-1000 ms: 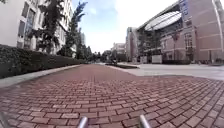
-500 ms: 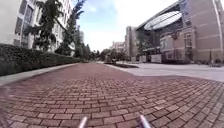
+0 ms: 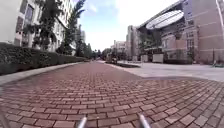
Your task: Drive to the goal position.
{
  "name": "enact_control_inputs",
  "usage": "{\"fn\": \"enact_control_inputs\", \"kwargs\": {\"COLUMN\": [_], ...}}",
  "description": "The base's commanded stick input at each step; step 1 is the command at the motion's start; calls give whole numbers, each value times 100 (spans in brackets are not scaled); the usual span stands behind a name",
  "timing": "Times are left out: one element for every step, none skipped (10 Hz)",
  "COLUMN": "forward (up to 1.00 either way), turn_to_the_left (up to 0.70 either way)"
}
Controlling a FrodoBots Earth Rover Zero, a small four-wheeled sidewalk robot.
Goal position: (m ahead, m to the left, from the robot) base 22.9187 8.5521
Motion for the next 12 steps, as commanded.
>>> {"fn": "enact_control_inputs", "kwargs": {"forward": [70,70,70,70,70,70,70,70,70,70,70,70], "turn_to_the_left": [14,14,14,14,14,14,14,0,0,0,0,0]}}
